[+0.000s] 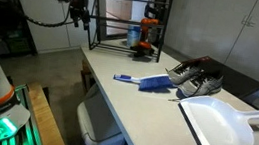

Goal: Put the brush upright

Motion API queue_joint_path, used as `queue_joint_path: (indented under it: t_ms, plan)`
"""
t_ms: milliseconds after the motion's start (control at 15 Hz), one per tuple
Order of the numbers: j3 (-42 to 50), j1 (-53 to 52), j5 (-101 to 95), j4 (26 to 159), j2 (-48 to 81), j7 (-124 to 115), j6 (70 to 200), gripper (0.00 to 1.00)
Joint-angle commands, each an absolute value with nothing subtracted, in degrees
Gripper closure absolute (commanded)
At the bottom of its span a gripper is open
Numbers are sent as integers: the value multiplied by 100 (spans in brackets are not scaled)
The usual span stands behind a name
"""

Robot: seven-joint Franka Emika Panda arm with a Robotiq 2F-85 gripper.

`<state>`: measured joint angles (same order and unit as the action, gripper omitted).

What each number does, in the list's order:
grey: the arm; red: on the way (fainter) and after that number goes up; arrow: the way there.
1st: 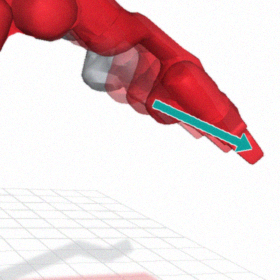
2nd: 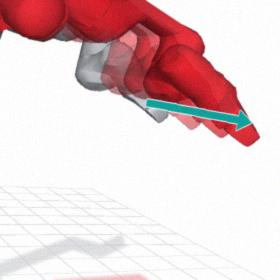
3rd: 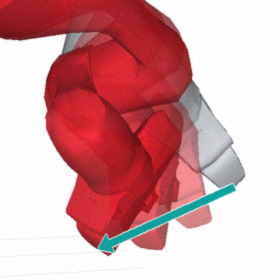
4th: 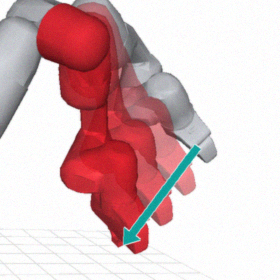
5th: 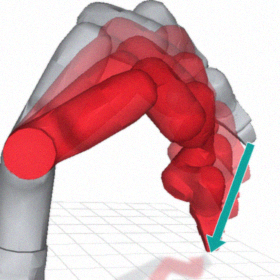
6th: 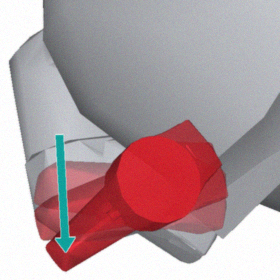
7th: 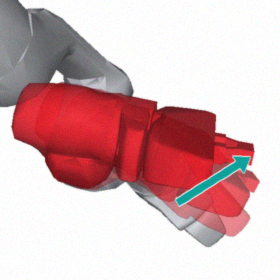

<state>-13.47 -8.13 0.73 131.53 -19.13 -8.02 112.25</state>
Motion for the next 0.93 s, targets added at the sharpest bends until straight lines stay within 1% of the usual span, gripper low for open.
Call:
queue_joint_path:
  t_ms: [0, 600, 867]
  plan:
    - [-1290, -877, 51, 13141, -1905, -821, 11213, 0]
    - [-1290, -877, 51, 13141, -1905, -820, 11213, 0]
    - [-983, -630, 115, 13580, -2014, -985, 11310, 0]
